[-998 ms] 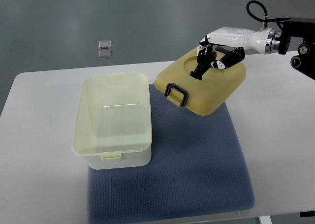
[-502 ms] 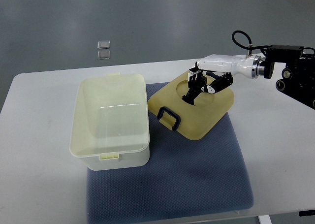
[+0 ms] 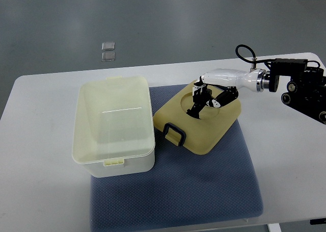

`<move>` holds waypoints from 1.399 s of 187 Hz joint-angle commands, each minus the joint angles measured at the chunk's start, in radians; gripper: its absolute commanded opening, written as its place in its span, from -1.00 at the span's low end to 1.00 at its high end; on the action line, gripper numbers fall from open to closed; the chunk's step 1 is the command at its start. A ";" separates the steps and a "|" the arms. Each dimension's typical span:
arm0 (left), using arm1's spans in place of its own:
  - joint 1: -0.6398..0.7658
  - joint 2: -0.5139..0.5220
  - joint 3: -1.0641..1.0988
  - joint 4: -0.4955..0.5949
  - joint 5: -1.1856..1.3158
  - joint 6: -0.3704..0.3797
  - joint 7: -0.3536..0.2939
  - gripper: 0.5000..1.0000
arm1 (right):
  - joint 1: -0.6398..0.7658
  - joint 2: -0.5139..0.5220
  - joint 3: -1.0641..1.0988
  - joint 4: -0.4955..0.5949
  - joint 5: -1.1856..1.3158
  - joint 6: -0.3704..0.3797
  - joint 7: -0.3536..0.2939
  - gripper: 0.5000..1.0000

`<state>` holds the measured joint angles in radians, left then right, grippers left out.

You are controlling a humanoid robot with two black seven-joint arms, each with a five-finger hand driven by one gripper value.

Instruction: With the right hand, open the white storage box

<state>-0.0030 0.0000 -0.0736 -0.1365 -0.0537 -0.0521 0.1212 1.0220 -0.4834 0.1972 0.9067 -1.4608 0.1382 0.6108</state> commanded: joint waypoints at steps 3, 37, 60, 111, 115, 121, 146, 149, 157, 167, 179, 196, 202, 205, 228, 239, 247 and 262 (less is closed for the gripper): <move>0.000 0.000 0.000 0.000 0.000 0.000 0.000 1.00 | -0.003 0.006 0.007 -0.002 0.011 0.000 0.000 0.17; 0.000 0.000 0.000 0.000 0.000 0.000 0.000 1.00 | -0.005 0.019 0.014 -0.002 0.014 0.004 0.000 0.43; 0.000 0.000 0.000 0.000 0.000 0.000 0.000 1.00 | -0.005 0.012 0.016 -0.002 0.042 0.006 0.000 0.64; 0.000 0.000 0.000 0.000 0.000 0.000 0.000 1.00 | -0.003 0.012 0.021 -0.008 0.378 0.012 0.000 0.64; 0.000 0.000 0.000 0.000 0.000 0.000 0.000 1.00 | -0.003 0.014 0.019 -0.011 0.430 0.012 0.000 0.64; 0.000 0.000 0.000 0.000 0.000 0.000 0.000 1.00 | -0.003 0.016 0.019 -0.023 0.539 0.015 0.000 0.64; 0.000 0.000 -0.002 0.000 0.000 0.000 0.000 1.00 | -0.016 0.025 0.019 -0.084 0.868 0.020 0.000 0.64; 0.000 0.000 0.000 0.000 0.000 0.000 0.000 1.00 | -0.019 0.026 0.019 -0.091 0.895 0.020 0.000 0.64; 0.000 0.000 0.000 0.000 0.000 0.000 0.000 1.00 | -0.026 0.031 0.019 -0.111 1.004 0.020 0.000 0.64; 0.000 0.000 0.000 0.000 0.000 0.000 0.000 1.00 | -0.033 0.046 0.018 -0.130 1.131 0.020 0.000 0.64; 0.000 0.000 0.000 0.000 0.000 0.000 0.000 1.00 | -0.036 0.066 0.018 -0.147 1.258 0.008 0.000 0.64; 0.000 0.000 0.000 0.000 0.000 0.000 0.000 1.00 | -0.052 0.091 0.019 -0.167 1.406 0.003 0.000 0.64; 0.000 0.000 0.000 0.000 0.000 0.000 0.000 1.00 | -0.059 0.098 0.019 -0.170 1.455 0.003 0.000 0.64; 0.000 0.000 0.000 0.000 0.000 0.000 0.000 1.00 | -0.062 0.101 0.019 -0.172 1.481 0.003 0.000 0.64; 0.000 0.000 0.000 0.000 0.000 0.000 0.000 1.00 | -0.075 0.109 0.018 -0.184 1.588 -0.015 0.000 0.64; 0.000 0.000 0.000 0.000 0.000 0.000 0.000 1.00 | -0.079 0.111 0.016 -0.187 1.616 -0.026 -0.020 0.64; 0.000 0.000 0.000 0.000 0.000 0.000 0.000 1.00 | -0.079 0.112 0.018 -0.190 1.634 -0.029 -0.052 0.64; 0.000 0.000 0.000 0.000 0.000 0.000 0.000 1.00 | -0.079 0.118 0.019 -0.192 1.672 -0.034 -0.106 0.65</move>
<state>-0.0033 0.0000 -0.0737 -0.1365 -0.0537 -0.0521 0.1212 0.9445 -0.3722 0.2157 0.7185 0.1621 0.1118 0.5666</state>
